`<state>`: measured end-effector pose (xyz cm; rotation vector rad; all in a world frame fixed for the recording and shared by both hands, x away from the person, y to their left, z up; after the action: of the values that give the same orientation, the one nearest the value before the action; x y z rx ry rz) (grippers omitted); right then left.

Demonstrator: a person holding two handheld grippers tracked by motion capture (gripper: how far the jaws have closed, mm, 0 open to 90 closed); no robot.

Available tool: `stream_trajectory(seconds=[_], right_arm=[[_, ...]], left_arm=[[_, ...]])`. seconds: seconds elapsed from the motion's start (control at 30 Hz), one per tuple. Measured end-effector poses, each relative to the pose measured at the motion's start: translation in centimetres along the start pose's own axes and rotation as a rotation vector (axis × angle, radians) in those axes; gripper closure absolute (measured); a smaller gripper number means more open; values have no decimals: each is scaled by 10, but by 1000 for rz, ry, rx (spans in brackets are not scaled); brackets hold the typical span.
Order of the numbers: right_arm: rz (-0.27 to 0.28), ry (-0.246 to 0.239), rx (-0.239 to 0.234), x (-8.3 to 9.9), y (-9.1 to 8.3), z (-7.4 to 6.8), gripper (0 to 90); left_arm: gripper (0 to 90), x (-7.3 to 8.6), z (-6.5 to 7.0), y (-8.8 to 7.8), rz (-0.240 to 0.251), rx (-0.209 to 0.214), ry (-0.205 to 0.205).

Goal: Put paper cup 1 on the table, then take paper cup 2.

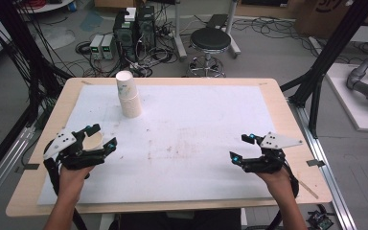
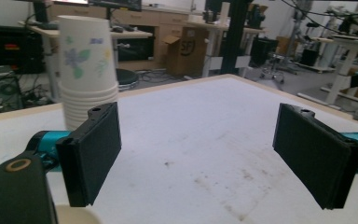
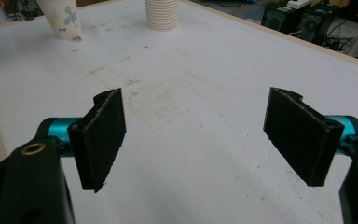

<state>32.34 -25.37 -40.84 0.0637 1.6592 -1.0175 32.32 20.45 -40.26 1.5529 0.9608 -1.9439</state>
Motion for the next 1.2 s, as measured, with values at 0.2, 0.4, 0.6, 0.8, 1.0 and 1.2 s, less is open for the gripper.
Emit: stream_trajectory(seconds=[0.2,0.4,0.6,0.8,1.0,1.2], right_arm=[[-2,15,1,2,-2,1,213],[-3,25,41,4,-3,6,205],[-1,42,65,6,-7,10,204],[12,40,55,5,-7,9,204],[12,38,46,3,-5,7,199],[21,36,44,5,-8,8,200]], left_arm=[[153,1,10,10,-13,47,6],[153,6,14,19,-35,71,35],[153,9,16,24,-43,84,43],[153,12,17,24,-50,84,41],[153,12,19,24,-50,92,50],[153,14,22,29,-59,101,48]])
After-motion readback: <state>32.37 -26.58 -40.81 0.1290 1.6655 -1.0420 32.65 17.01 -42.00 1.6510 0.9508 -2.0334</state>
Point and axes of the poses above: each handheld gripper's, and its own axes: y roughly forward along the jaws, x roughly out of its underside, z roughly to its right, the point moved 6 cm from there along y, roughly forward along the jaws, and after that the axes turned 9 degrees about -z, right-handed, at the moved point
